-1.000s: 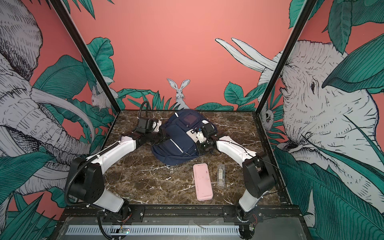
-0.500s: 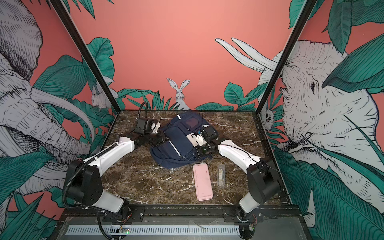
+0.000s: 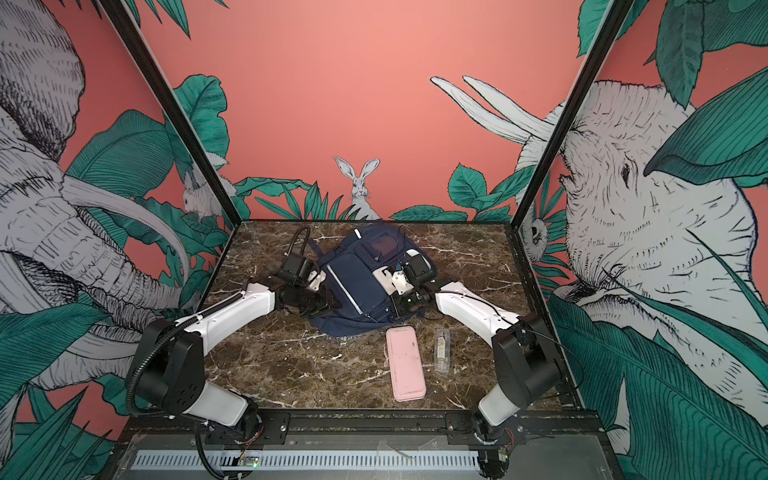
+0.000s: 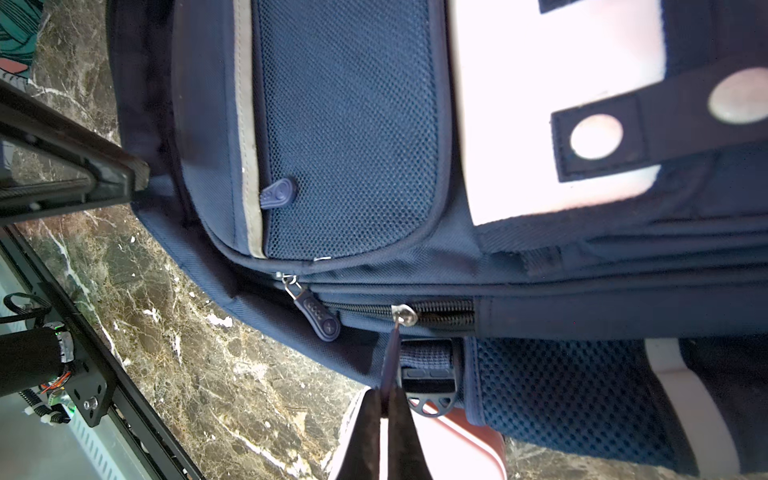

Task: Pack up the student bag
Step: 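Hold the closed zipper pull with the right gripper while the left grips the bag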

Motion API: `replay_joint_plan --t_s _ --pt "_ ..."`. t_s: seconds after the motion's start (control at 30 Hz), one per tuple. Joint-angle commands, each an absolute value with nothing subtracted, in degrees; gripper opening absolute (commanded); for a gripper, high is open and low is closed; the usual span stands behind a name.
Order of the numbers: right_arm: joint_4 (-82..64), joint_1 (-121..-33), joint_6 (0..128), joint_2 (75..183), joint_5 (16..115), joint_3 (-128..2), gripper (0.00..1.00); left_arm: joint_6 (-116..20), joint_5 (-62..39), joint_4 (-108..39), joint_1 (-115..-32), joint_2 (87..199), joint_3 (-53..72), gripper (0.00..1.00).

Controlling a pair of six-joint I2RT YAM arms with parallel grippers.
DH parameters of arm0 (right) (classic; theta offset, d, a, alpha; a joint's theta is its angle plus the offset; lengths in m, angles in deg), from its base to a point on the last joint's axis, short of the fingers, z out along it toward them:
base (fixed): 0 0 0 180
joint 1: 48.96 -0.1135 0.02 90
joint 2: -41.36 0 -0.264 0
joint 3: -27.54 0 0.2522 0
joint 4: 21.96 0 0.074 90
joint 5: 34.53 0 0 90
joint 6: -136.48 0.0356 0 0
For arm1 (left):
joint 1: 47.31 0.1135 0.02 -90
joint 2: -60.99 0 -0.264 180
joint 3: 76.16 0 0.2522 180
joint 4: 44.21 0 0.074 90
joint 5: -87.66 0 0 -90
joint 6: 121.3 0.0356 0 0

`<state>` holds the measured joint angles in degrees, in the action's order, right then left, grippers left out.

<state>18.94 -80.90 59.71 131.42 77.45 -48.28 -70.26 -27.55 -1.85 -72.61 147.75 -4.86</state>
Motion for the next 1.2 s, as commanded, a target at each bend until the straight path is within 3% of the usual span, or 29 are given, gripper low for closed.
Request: replay_joint_plan --t_s 0.0,0.33,0.67,1.17 --pt "17.78 -81.65 59.93 131.36 79.78 -48.0 0.0 -69.93 -26.18 -2.68 -73.23 149.4 -4.45 0.44" --pt "17.56 -81.64 59.84 131.45 79.81 -48.3 0.0 -72.01 -25.94 -7.35 -75.26 155.07 -2.33 0.41" --pt "18.27 -81.65 58.64 130.86 79.29 -48.01 0.0 -73.01 -26.48 -8.04 -75.26 151.52 1.61 0.01" --pt "11.96 -81.65 61.59 129.62 86.9 -45.4 0.0 -79.29 -29.39 -20.82 -73.33 146.11 1.43 0.0"
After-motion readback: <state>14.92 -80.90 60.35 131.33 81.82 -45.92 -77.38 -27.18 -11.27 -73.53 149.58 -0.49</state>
